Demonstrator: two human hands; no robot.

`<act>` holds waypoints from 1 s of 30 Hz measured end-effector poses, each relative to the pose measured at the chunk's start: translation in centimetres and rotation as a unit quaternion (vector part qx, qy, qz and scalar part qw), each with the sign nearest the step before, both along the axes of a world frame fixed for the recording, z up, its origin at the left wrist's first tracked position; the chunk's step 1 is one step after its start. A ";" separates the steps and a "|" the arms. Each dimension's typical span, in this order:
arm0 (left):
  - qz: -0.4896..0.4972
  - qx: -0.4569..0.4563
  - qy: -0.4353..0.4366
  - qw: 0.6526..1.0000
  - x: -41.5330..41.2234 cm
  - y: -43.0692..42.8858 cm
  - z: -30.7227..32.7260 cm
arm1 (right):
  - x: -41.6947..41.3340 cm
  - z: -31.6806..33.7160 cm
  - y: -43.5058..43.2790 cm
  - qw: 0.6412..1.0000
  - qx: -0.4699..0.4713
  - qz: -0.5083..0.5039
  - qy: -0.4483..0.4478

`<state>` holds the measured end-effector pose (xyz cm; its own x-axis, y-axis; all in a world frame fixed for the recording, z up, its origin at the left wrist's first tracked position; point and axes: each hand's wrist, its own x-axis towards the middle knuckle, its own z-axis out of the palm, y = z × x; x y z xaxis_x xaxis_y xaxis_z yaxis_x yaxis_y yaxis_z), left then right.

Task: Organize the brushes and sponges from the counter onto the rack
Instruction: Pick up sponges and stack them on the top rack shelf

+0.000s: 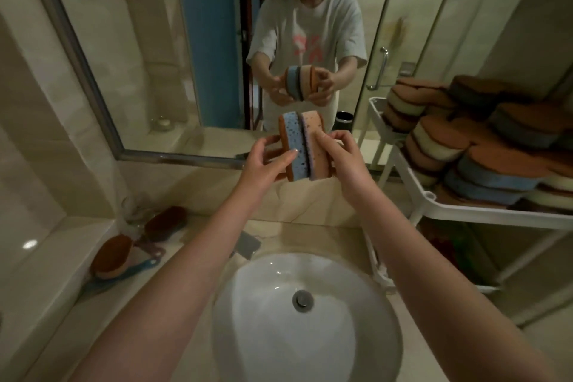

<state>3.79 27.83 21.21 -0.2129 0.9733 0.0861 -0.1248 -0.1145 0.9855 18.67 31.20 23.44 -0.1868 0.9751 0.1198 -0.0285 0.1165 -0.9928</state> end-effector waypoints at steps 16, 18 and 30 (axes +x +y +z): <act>-0.043 0.055 -0.026 0.997 16.1 1.2 6.2 | 17.0 5.2 -0.6 0.997 0.046 -0.006 0.058; -0.048 0.049 -0.033 0.997 17.7 1.7 6.9 | 19.1 5.4 -0.3 0.997 0.058 0.009 0.045; -0.052 0.029 -0.042 0.997 21.5 5.6 9.1 | 25.6 9.3 3.6 0.959 0.133 -0.181 -0.172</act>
